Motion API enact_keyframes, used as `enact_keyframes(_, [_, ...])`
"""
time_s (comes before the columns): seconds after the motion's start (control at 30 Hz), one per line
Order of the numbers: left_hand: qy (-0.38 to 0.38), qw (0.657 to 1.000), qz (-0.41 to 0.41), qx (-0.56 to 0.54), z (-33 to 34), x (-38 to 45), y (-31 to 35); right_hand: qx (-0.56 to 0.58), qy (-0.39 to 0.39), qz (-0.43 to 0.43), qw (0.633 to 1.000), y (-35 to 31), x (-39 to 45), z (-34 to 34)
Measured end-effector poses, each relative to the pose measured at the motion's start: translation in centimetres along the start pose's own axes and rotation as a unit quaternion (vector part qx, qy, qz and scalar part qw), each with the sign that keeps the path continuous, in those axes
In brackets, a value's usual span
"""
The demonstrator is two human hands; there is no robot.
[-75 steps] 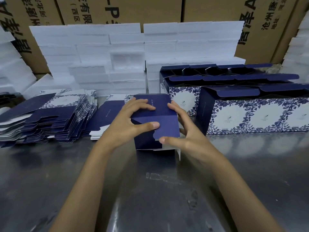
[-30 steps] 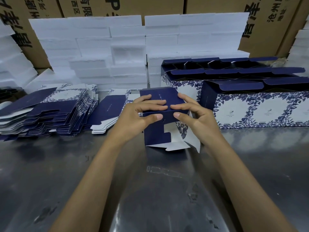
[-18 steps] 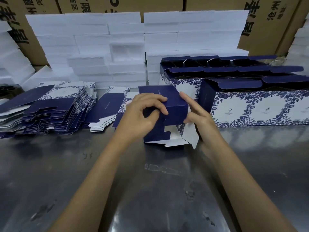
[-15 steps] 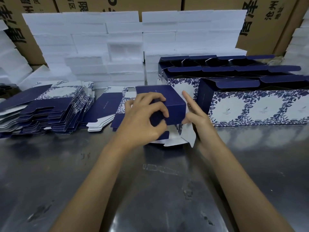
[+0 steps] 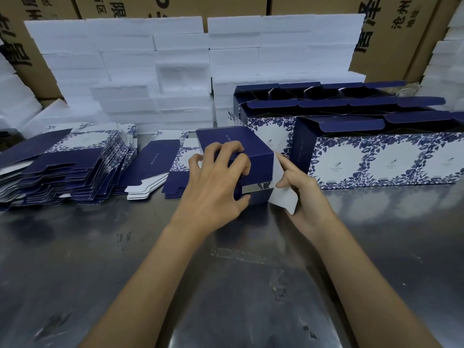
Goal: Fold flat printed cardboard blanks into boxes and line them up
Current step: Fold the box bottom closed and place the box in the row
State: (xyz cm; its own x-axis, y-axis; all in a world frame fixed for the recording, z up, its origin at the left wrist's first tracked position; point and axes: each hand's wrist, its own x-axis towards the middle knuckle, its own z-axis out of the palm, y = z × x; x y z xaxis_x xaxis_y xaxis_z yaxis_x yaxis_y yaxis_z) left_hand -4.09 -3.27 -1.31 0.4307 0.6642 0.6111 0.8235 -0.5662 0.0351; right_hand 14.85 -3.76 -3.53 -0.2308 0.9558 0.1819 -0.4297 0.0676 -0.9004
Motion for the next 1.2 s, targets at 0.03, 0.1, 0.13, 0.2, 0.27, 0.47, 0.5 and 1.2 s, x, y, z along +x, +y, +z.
enact_keyframes(0.03, [0.005, 1.0, -0.001, 0.001, 0.0, 0.0, -0.1, 0.009, -0.004, 0.001, 1.0, 0.0, 0.0, 0.0])
enact_keyframes(0.1, [0.013, 1.0, -0.004, 0.005, 0.1, 0.0, -0.1, 0.017, -0.011, 0.003, 1.0, -0.2, 0.0, 0.1])
enact_keyframes(0.13, [0.018, 1.0, -0.006, 0.008, 0.2, 0.0, -0.1, 0.016, -0.005, 0.006, 1.0, -0.2, 0.0, 0.1])
enact_keyframes(0.2, [0.029, 1.0, -0.011, 0.004, 0.4, 0.0, -0.2, 0.021, 0.027, 0.021, 0.999, -0.1, 0.1, 0.0])
enact_keyframes(0.27, [0.04, 0.999, -0.019, -0.018, 0.5, 0.0, -0.3, 0.0, 0.038, 0.035, 0.999, 0.1, 0.0, 0.2])
enact_keyframes(0.47, [0.055, 0.996, -0.016, -0.069, 0.5, 0.2, -1.2, -0.128, 0.016, 0.015, 0.991, 0.3, -0.2, 0.8])
enact_keyframes(0.5, [0.052, 0.996, -0.013, -0.073, 0.5, 0.3, -1.3, -0.138, 0.011, 0.009, 0.99, 0.4, -0.2, 0.7])
enact_keyframes(1.2, [0.061, 0.927, -0.188, -0.319, 1.1, 0.1, -1.7, -0.291, 0.213, -0.107, 0.927, 3.4, 1.3, 1.6])
